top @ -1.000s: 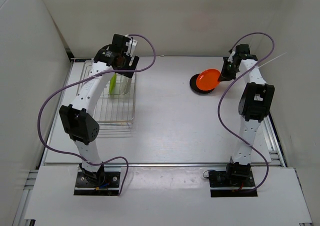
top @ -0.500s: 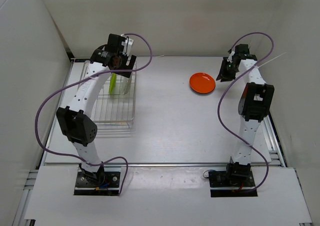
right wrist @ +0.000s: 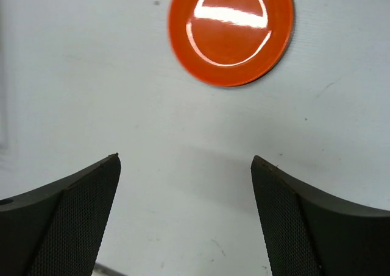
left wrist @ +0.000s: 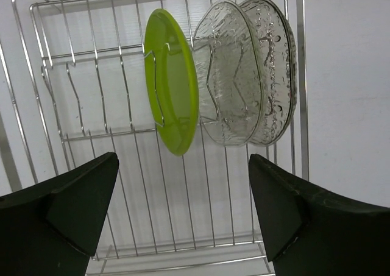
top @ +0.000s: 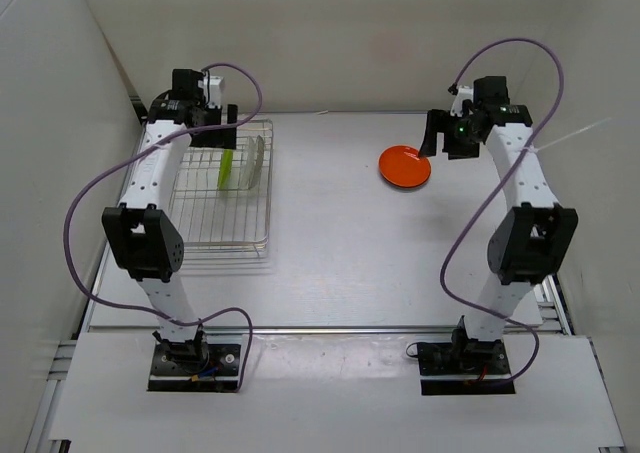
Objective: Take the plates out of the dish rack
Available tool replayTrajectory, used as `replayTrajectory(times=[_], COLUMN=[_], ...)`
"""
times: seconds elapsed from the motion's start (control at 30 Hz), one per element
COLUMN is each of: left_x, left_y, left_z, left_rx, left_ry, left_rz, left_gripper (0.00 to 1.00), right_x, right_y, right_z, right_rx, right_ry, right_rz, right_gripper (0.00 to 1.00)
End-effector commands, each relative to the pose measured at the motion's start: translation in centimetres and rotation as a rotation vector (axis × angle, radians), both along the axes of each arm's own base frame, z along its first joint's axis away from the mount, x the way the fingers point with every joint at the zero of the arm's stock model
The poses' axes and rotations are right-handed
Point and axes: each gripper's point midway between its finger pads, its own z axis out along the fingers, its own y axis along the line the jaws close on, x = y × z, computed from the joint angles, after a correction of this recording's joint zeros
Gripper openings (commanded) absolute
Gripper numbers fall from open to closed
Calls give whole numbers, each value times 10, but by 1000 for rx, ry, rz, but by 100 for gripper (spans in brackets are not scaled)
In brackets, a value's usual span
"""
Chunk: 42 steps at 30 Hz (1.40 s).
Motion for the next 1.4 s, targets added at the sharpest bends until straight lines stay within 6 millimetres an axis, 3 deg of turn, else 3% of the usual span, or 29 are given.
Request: replayTrajectory(times=[0.0, 0.23, 0.27, 0.47, 0.6, 0.83, 1.03, 1.23, 1.37], left_x=[19, 28, 29, 25, 26, 22, 23, 19, 20], left_y=[-13, -3, -3, -2, 0, -2, -12, -10, -10], left_z=[-2, -45, -50, -61, -61, -68, -56, -41, -9], left_rx=[-49, -8, -7, 1, 2, -11, -11, -14, -25], left_ry=[-40, 52, 62, 74, 74, 103, 87, 75, 21], left_rz=[-32, -20, -20, -14, -1, 1, -18, 4, 11], left_gripper=[98, 92, 87, 82, 57, 26, 11, 11, 11], right_x=[-21, -37, -41, -42, -43, -41, -41, -40, -40], right_y=[15, 34, 37, 41, 45, 45, 45, 45, 45], right_z=[31, 55, 58, 65, 65, 61, 61, 58, 55], right_rx=[25, 32, 38, 38, 39, 39, 39, 39, 38], right_ry=[-87, -132, -129, -141, -141, -132, -132, -122, -110], right_rz=[78, 116, 119, 128, 137, 137, 137, 137, 137], right_gripper=[90, 86, 86, 85, 85, 84, 84, 84, 84])
